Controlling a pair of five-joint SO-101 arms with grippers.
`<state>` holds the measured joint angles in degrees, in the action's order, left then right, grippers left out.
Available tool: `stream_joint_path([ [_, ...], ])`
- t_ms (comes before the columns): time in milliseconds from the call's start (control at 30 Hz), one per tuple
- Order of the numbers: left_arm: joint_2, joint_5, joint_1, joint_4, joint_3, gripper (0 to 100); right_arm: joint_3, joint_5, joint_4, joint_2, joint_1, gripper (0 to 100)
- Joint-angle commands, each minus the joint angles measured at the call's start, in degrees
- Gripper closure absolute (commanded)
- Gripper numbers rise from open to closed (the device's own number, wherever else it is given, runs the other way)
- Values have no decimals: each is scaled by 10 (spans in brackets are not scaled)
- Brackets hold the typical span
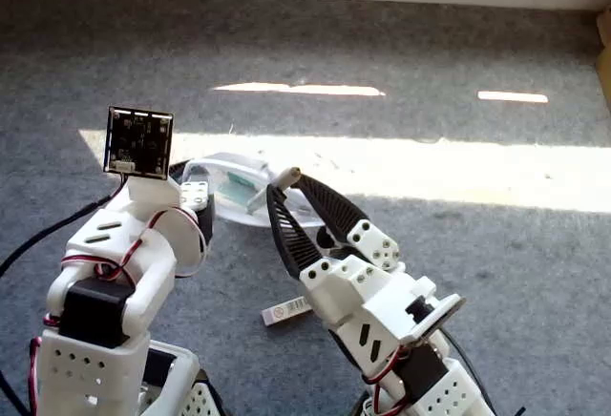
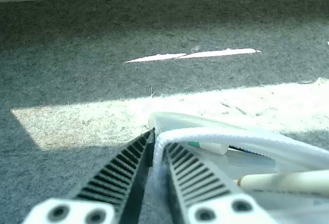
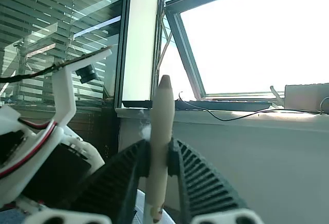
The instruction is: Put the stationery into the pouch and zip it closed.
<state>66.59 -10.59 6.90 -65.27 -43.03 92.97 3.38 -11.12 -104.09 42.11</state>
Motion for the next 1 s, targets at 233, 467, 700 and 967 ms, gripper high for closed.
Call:
stream_joint_path([
  [233,2,4,5,16,6,992,-3,3,45,-7,-6,878],
  [467,2,4,4,16,6,992,-3,3,45,-7,-6,878],
  [700,2,1,-40,24,5,992,-36,-15,134,-8,-21,878],
  [967,2,0,-82,33,5,993,-203,-175,386,-2,-123,878],
])
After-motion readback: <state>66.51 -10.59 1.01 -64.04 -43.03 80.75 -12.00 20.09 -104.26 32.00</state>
